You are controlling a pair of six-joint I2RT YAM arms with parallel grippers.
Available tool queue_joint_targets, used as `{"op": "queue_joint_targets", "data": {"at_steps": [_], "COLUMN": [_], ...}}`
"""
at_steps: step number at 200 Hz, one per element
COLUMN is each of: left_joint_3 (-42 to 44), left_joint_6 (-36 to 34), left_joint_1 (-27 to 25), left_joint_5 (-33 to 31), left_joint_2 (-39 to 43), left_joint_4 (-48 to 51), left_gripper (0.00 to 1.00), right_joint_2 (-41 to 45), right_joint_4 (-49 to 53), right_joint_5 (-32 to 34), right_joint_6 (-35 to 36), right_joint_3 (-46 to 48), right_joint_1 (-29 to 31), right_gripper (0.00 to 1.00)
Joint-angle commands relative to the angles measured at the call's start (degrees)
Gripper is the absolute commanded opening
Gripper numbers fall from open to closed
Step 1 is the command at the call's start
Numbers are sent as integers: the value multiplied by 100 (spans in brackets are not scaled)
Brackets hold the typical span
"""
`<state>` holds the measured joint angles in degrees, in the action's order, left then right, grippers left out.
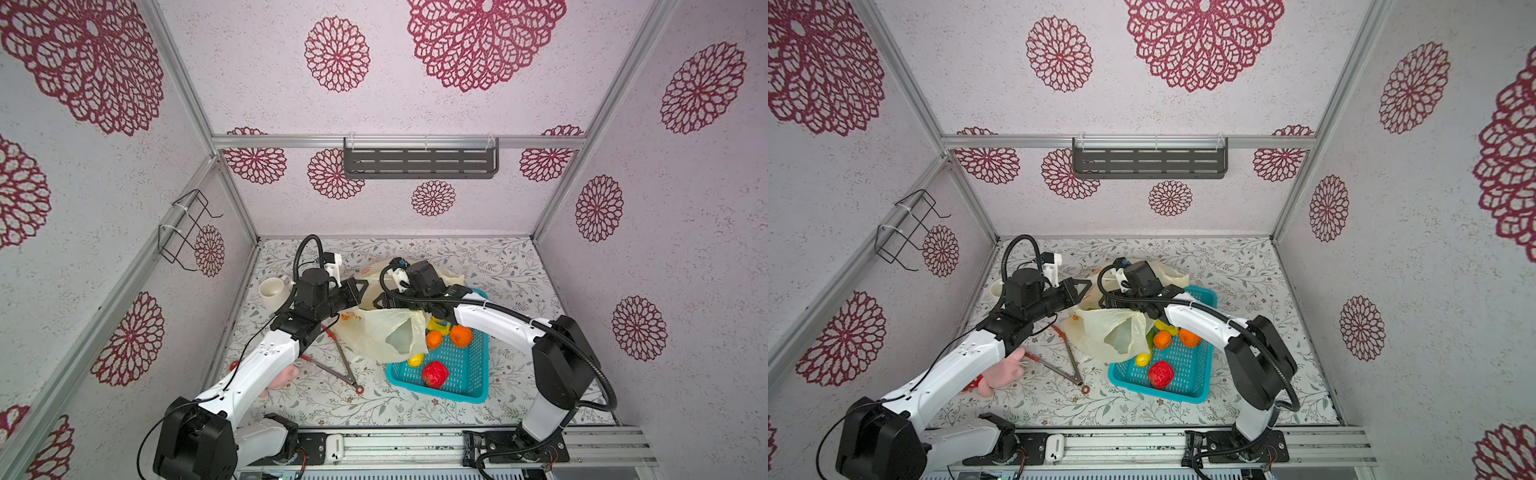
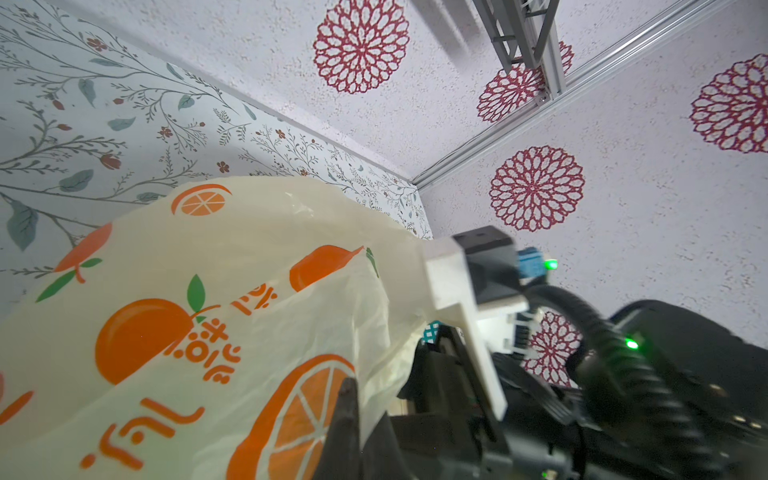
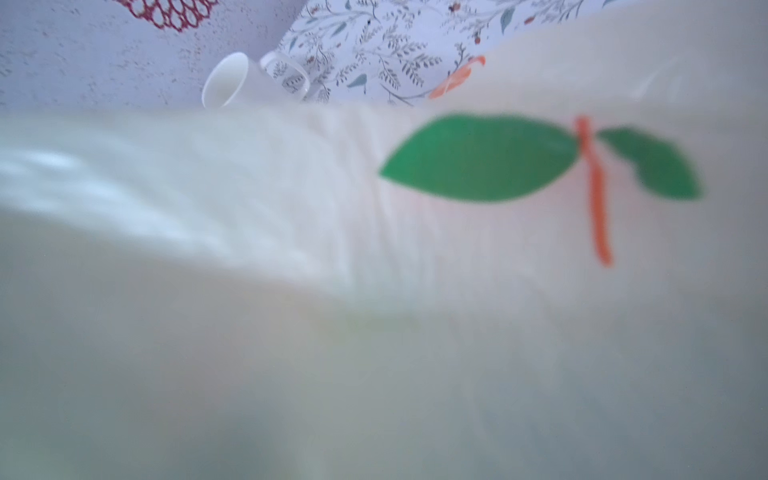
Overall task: Place the fruits into the plastic bag
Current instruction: 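Lift the green fruit with the right gripper and drop it into the bag, then lower the right gripper into the basket onto the red pepper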
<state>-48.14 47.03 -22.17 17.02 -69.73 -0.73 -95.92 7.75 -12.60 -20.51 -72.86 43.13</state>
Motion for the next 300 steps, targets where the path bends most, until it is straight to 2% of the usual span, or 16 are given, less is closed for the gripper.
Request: {"op": "queue_joint_targets", "data": {"at_steps": [1,32,72,93,112,136,162,174,187,196,217,259,281,300], "left_joint_3": [42,89,309,371,351,315,227,226,243,256,250,193,182,173], "left_joint_6": [-16,-88,-65,-83,-143,-158,-158,-157,-134,-111,-97,-98,-71,-45], "left_joint_1": [55,53,54,47,53,47,51,39,40,46,38,42,38,37], "left_joint_5": [-91,-224,-607,-708,-777,-756,-705,-701,-709,-683,-620,-624,-611,-614], "left_joint_2": [72,143,327,379,382,326,235,213,199,189,172,175,158,136], "left_joint_4": [-87,-127,-362,-445,-428,-445,-373,-366,-357,-353,-348,-252,-252,-252], "left_gripper": [0,0,0,0,0,0,0,0,0,0,0,0,0,0], "right_joint_2": [934,2157,3921,4342,4212,3808,3192,2994,2784,2638,2373,1880,1814,1856], "right_joint_4": [105,366,453,947,1562,1763,1816,1816,1880,1921,1952,1782,1678,1617], "right_joint_5": [239,799,2076,1838,1053,28,-328,-330,-233,-194,85,202,275,279], "right_joint_6": [336,395,-264,-211,-257,-341,-274,-218,-204,-171,-125,-139,-196,-243], "right_joint_3": [205,984,2411,2852,2989,3273,3305,3286,3215,3175,3147,3171,3190,3233], "right_joint_1": [-89,-243,-459,-464,-439,-326,-190,-120,-64,-43,0,72,81,81], "right_gripper": [77,78,80,80,79,79,79,80,87,90,91,89,83,68]}}
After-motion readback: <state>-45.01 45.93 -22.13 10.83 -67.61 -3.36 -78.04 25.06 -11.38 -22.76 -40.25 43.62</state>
